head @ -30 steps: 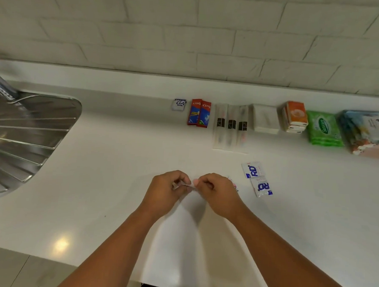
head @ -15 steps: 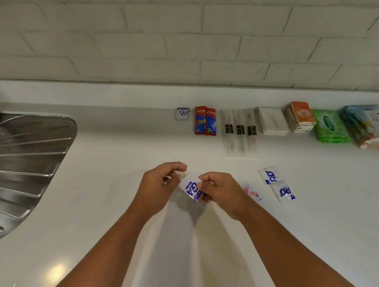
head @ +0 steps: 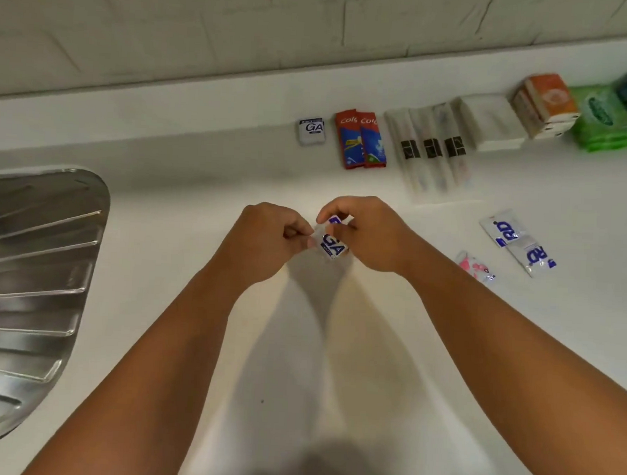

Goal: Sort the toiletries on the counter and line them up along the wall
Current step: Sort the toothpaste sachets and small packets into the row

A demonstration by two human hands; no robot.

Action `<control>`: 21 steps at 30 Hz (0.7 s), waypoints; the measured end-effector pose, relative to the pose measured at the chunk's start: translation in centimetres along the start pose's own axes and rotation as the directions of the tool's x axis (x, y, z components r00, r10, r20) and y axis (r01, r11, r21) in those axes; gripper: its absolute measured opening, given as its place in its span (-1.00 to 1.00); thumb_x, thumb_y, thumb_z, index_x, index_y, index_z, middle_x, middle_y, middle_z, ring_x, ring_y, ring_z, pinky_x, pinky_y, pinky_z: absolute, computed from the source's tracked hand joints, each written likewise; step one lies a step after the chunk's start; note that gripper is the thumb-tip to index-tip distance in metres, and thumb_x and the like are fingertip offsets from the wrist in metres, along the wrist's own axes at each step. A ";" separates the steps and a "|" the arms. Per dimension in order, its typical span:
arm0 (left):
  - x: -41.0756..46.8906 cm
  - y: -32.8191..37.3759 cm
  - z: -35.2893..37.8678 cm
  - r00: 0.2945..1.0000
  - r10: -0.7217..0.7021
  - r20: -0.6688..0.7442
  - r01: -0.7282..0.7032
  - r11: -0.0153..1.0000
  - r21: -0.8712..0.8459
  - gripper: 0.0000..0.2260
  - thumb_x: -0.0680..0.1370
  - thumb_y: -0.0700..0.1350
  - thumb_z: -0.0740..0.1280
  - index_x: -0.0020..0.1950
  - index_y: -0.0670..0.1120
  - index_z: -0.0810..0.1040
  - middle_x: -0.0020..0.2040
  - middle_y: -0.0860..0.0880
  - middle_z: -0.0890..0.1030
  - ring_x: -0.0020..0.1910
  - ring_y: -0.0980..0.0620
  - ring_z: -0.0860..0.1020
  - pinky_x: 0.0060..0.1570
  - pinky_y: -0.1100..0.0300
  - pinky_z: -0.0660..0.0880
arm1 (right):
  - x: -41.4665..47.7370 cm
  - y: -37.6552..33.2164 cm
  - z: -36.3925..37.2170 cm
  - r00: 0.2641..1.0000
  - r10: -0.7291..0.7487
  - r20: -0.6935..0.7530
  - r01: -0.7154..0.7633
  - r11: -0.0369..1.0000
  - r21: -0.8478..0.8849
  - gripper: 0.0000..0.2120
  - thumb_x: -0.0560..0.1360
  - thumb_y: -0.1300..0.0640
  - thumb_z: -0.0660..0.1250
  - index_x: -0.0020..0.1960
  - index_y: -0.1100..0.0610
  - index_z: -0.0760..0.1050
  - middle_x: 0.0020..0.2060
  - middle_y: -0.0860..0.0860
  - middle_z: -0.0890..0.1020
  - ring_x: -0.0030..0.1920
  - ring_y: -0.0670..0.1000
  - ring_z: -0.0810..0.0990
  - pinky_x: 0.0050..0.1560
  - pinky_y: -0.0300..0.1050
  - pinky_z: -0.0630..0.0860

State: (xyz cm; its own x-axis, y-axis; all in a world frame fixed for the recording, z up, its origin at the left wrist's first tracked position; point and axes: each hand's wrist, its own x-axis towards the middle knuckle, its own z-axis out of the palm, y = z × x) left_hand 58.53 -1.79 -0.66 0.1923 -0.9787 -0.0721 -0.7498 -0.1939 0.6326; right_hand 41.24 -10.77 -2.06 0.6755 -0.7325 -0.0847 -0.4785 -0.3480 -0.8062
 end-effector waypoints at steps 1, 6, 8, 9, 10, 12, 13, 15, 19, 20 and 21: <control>0.6 -0.5 -0.2 0.999 -0.035 -0.010 0.035 0.999 -0.014 -0.89 0.47 -0.06 0.54 -0.05 -0.03 0.73 -0.29 0.15 0.61 -0.31 0.26 0.55 -0.29 0.55 0.33 | 0.8 -0.1 0.1 0.999 -0.010 -0.038 0.011 1.000 0.014 -0.83 0.55 0.23 0.34 0.10 0.04 0.57 -0.07 -0.06 0.58 -0.10 -0.07 0.58 -0.10 -0.31 0.56; 4.4 -3.3 -0.8 0.954 -0.265 -0.140 0.204 0.917 -0.344 -0.95 0.48 -0.10 0.53 -0.10 -0.03 0.70 -0.31 0.10 0.64 -0.43 0.28 0.50 -0.24 0.39 0.43 | 5.0 -0.1 0.4 0.960 -0.004 -0.280 0.004 1.000 -0.002 -0.72 0.54 0.16 0.34 0.25 0.10 0.50 -0.09 0.00 0.63 -0.10 -0.02 0.62 -0.07 -0.15 0.57; 6.6 -4.5 -0.9 0.908 -0.375 -0.184 0.257 0.849 -0.461 -0.96 0.50 -0.12 0.49 -0.07 -0.05 0.71 -0.32 0.07 0.64 -0.50 0.25 0.45 -0.35 0.36 0.41 | 6.5 0.3 0.4 0.935 -0.102 -0.341 0.020 0.971 -0.237 -0.71 0.54 0.12 0.35 0.26 0.12 0.52 0.01 0.02 0.63 -0.05 0.01 0.61 0.01 -0.07 0.58; 7.5 -4.8 -1.0 0.883 -0.428 -0.192 0.282 0.812 -0.512 -0.95 0.50 -0.12 0.49 -0.06 -0.05 0.71 -0.31 0.05 0.65 -0.52 0.23 0.42 -0.39 0.33 0.39 | 7.0 0.5 0.3 0.926 -0.148 -0.346 0.030 0.945 -0.325 -0.70 0.54 0.11 0.35 0.26 0.13 0.53 0.07 0.06 0.62 -0.01 0.05 0.61 0.04 -0.04 0.58; 8.5 -5.2 -1.1 0.859 -0.476 -0.188 0.303 0.769 -0.563 -0.95 0.50 -0.14 0.48 -0.05 -0.06 0.71 -0.30 0.02 0.65 -0.52 0.19 0.41 -0.40 0.31 0.36 | 7.7 0.7 0.3 0.924 -0.180 -0.337 0.038 0.921 -0.388 -0.69 0.54 0.11 0.36 0.26 0.15 0.53 0.12 0.09 0.61 0.05 0.09 0.61 0.06 0.00 0.58; 10.3 -5.8 -1.3 0.828 -0.538 -0.159 0.316 0.682 -0.659 -0.96 0.49 -0.18 0.48 -0.07 -0.07 0.71 -0.24 -0.07 0.67 -0.50 0.12 0.40 -0.44 0.28 0.34 | 9.2 1.1 0.2 0.929 -0.213 -0.304 0.047 0.880 -0.473 -0.69 0.54 0.11 0.36 0.25 0.18 0.54 0.19 0.12 0.57 0.13 0.15 0.58 0.10 0.04 0.57; 11.1 -5.9 -1.3 0.820 -0.553 -0.146 0.316 0.651 -0.690 -0.96 0.49 -0.20 0.48 -0.09 -0.08 0.70 -0.22 -0.10 0.67 -0.50 0.10 0.40 -0.46 0.27 0.33 | 9.9 1.3 0.1 0.933 -0.219 -0.287 0.045 0.860 -0.508 -0.69 0.54 0.11 0.36 0.24 0.18 0.54 0.21 0.11 0.56 0.16 0.15 0.56 0.13 0.03 0.56; 12.8 -6.1 -1.1 0.805 -0.577 -0.137 0.319 0.616 -0.721 -0.95 0.48 -0.23 0.49 -0.13 -0.08 0.70 -0.22 -0.13 0.69 -0.50 0.08 0.43 -0.47 0.27 0.33 | 11.6 1.4 -0.1 0.941 -0.214 -0.260 0.031 0.823 -0.567 -0.70 0.55 0.08 0.35 0.24 0.17 0.54 0.23 0.08 0.55 0.22 0.13 0.52 0.18 -0.01 0.53; 15.5 -6.2 -0.5 0.784 -0.606 -0.138 0.345 0.609 -0.714 -0.92 0.42 -0.23 0.52 -0.26 -0.09 0.69 -0.40 -0.13 0.61 -0.55 -0.01 0.41 -0.49 0.24 0.33 | 14.8 1.1 -0.2 0.957 -0.203 -0.206 0.021 0.760 -0.649 -0.70 0.57 0.11 0.33 0.27 0.16 0.53 0.27 0.05 0.52 0.30 0.11 0.46 0.27 -0.02 0.47; 16.1 -6.3 -0.4 0.774 -0.616 -0.144 0.356 0.612 -0.706 -0.93 0.40 -0.21 0.52 -0.27 -0.08 0.70 -0.43 -0.11 0.59 -0.55 -0.02 0.43 -0.46 0.22 0.37 | 15.5 1.1 -0.2 0.962 -0.201 -0.185 0.025 0.740 -0.673 -0.70 0.57 0.12 0.31 0.28 0.15 0.52 0.28 0.05 0.52 0.30 0.10 0.46 0.28 -0.04 0.45; 16.5 -6.4 -0.2 0.767 -0.624 -0.150 0.364 0.615 -0.700 -0.93 0.39 -0.19 0.53 -0.28 -0.09 0.70 -0.45 -0.10 0.60 -0.56 -0.02 0.45 -0.43 0.20 0.41 | 16.1 1.1 -0.1 0.965 -0.199 -0.169 0.027 0.721 -0.692 -0.70 0.58 0.14 0.30 0.30 0.14 0.52 0.28 0.05 0.51 0.30 0.10 0.46 0.29 -0.04 0.44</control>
State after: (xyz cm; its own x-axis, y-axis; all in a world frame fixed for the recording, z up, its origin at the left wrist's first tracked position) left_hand 66.61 -16.73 -5.74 0.7101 -0.6196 -0.3345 0.0518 -0.4278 0.9024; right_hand 51.54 -23.06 -4.26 0.6523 -0.7368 0.1777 -0.7148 -0.6760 -0.1788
